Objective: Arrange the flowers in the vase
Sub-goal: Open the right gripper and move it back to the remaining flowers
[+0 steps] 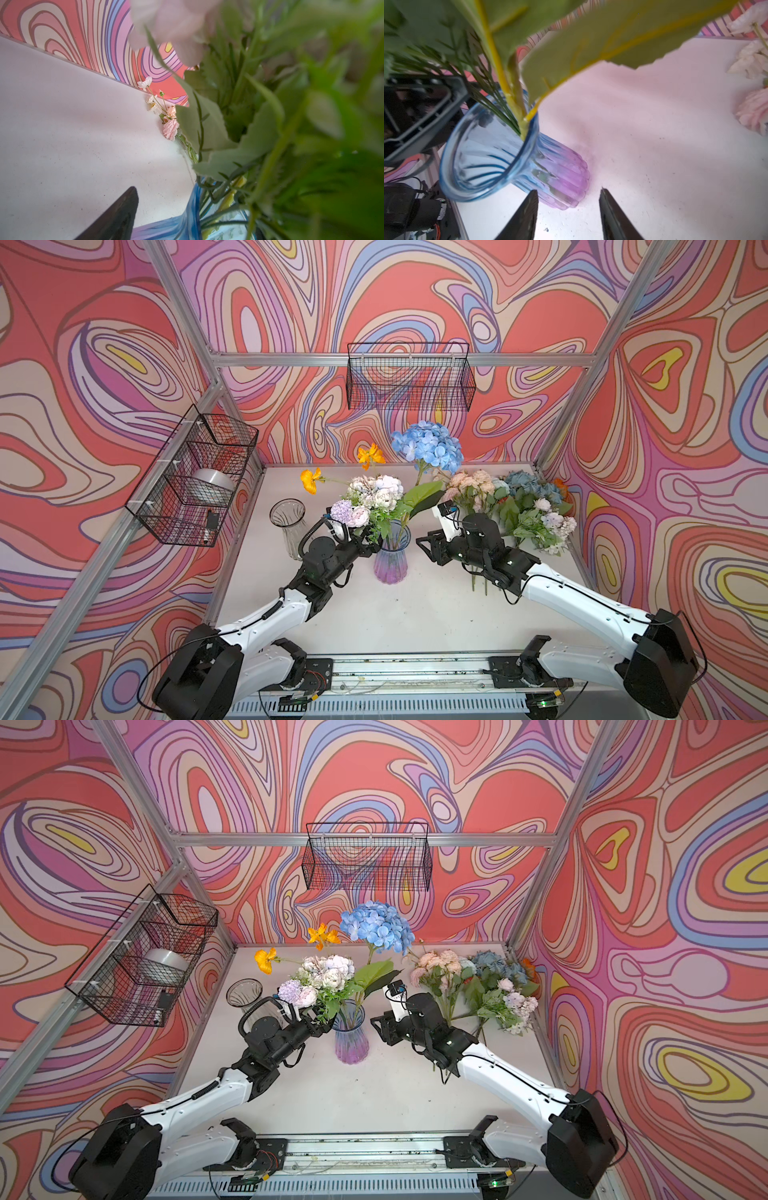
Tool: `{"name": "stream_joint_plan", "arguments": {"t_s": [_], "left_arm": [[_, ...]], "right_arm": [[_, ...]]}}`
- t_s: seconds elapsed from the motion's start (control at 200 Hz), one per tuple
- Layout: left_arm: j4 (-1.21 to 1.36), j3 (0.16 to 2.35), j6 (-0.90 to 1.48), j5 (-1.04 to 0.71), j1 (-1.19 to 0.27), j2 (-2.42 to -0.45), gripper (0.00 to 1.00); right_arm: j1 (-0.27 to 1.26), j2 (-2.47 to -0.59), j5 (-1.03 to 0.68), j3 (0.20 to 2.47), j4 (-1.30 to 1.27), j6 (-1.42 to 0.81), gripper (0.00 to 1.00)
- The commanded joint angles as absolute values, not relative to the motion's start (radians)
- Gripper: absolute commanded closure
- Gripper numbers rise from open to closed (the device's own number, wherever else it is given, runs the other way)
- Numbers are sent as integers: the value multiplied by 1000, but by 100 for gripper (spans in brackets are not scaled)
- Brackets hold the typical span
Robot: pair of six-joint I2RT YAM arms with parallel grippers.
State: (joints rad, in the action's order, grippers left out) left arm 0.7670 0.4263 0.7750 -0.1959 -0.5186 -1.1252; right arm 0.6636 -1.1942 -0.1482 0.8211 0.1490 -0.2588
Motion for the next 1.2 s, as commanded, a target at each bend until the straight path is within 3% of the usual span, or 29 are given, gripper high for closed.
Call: {"name": "stream_joint_plan", "arguments": {"t_s": [0.0, 0.105, 0.556, 0.821, 1.127, 1.197], "left_arm": [[798, 414, 778, -173, -525, -1103, 14], [796, 411, 779, -172, -527, -1098, 14], [822, 407, 786, -158, -549, -1106, 14], [794, 412, 769, -143, -551, -1091, 14], [775, 406, 768, -126, -550, -1078, 14], [774, 407, 769, -124, -551, -1078, 14]], "right_arm": [[663, -1194, -26, 867, 264, -246, 49], [627, -1232, 60, 886, 316, -266, 48], [299, -1486, 126, 940, 346, -345, 47], [250, -1638, 133, 956, 269, -341, 49], [235, -1766, 108, 1019, 205, -352, 67], [236, -1804, 96, 1029, 194, -354, 77]]}}
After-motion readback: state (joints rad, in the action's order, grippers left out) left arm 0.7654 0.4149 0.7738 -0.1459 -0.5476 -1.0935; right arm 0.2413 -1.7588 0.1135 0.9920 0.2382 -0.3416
